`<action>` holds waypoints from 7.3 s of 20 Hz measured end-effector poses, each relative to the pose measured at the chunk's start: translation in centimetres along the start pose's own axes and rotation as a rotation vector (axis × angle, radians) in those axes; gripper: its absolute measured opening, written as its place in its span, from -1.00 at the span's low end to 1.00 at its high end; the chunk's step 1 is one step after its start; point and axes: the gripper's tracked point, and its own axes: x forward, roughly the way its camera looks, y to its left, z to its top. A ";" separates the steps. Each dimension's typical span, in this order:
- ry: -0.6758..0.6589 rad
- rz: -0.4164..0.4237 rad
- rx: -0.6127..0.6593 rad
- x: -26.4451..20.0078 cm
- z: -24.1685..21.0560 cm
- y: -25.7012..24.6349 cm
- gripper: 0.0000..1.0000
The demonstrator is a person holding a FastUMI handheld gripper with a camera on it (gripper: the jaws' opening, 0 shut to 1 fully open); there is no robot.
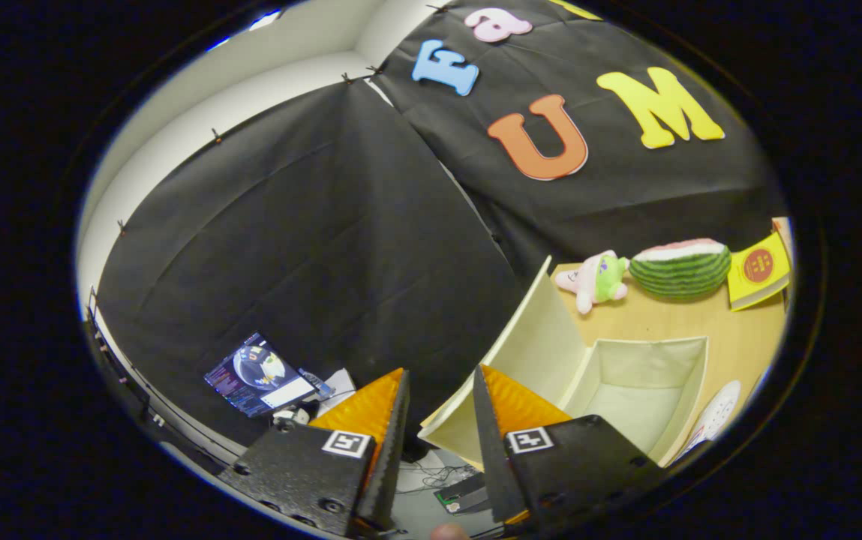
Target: Open the storage box then place both shoes into the box .Put the left shoe in first, then the right shoe, with the right side of both shoes facing outward in a uniform manner.
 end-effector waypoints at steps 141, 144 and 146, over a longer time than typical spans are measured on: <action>0.482 -0.788 0.352 -30.1 -20.1 -46.7 0.78; 0.540 -0.772 0.405 -29.6 -23.4 -48.1 0.69; 0.558 -0.754 0.443 -29.3 -24.4 -48.7 0.58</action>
